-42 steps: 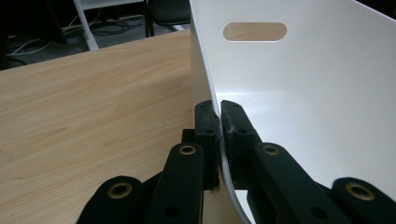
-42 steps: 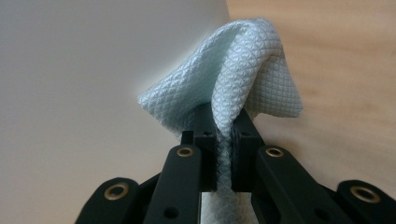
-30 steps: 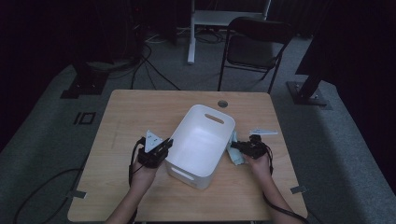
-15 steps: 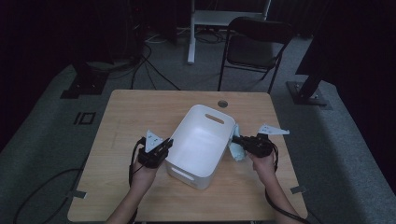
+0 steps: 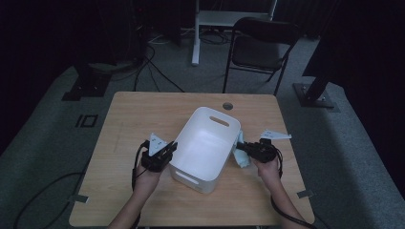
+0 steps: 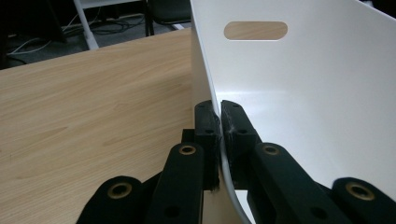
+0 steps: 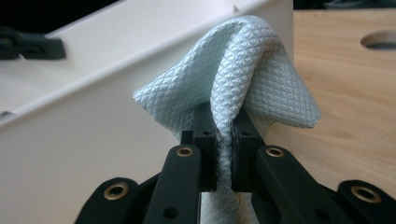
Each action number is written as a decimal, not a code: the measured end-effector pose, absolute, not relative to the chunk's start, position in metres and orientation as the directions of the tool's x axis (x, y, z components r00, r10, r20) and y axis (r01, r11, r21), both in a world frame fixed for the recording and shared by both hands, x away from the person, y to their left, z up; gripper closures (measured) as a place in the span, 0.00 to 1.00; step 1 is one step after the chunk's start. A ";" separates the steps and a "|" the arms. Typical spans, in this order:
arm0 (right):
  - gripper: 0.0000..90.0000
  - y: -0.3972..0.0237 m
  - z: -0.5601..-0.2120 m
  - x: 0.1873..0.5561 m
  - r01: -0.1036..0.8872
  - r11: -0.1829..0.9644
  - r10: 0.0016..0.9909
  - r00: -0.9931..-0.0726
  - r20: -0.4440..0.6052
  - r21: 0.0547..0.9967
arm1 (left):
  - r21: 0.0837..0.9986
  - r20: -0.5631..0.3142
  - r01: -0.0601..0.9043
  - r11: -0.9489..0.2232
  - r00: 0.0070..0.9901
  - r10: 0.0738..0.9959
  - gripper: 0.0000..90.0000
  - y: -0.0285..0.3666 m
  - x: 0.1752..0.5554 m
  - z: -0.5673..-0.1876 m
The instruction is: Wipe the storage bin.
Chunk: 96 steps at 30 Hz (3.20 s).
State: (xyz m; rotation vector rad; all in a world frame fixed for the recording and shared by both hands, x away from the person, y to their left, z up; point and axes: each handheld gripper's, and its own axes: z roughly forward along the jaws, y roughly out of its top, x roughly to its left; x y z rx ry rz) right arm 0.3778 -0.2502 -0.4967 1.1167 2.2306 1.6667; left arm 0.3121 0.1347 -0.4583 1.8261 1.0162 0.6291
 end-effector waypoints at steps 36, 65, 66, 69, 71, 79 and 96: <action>0.93 -0.240 -0.478 0.352 0.416 0.122 0.596 -0.757 0.268 0.901 | 0.897 -0.006 0.380 -0.227 0.521 0.853 0.96 0.134 0.312 -0.458; 0.94 -0.236 -0.533 0.370 0.589 0.195 0.672 -0.663 0.330 0.784 | 0.896 -0.006 0.383 -0.226 0.519 0.855 0.96 0.132 0.311 -0.458; 0.94 -0.236 -0.529 0.368 0.578 0.193 0.665 -0.671 0.328 0.793 | 0.896 -0.006 0.383 -0.225 0.518 0.856 0.96 0.132 0.311 -0.458; 0.94 -0.235 -0.520 0.362 0.554 0.187 0.652 -0.687 0.319 0.811 | 0.896 -0.007 0.384 -0.224 0.516 0.856 0.96 0.132 0.311 -0.458; 0.93 -0.235 -0.504 0.350 0.511 0.154 0.616 -0.719 0.322 0.846 | 0.896 -0.007 0.385 -0.222 0.513 0.859 0.96 0.132 0.311 -0.458; 0.93 -0.230 -0.478 0.327 0.422 0.117 0.579 -0.764 0.284 0.899 | 0.896 -0.012 0.384 -0.221 0.521 0.854 0.96 0.132 0.311 -0.459; 0.93 -0.230 -0.513 0.342 0.511 0.192 0.637 -0.715 0.289 0.838 | 0.897 -0.003 0.378 -0.230 0.524 0.851 0.96 0.130 0.311 -0.458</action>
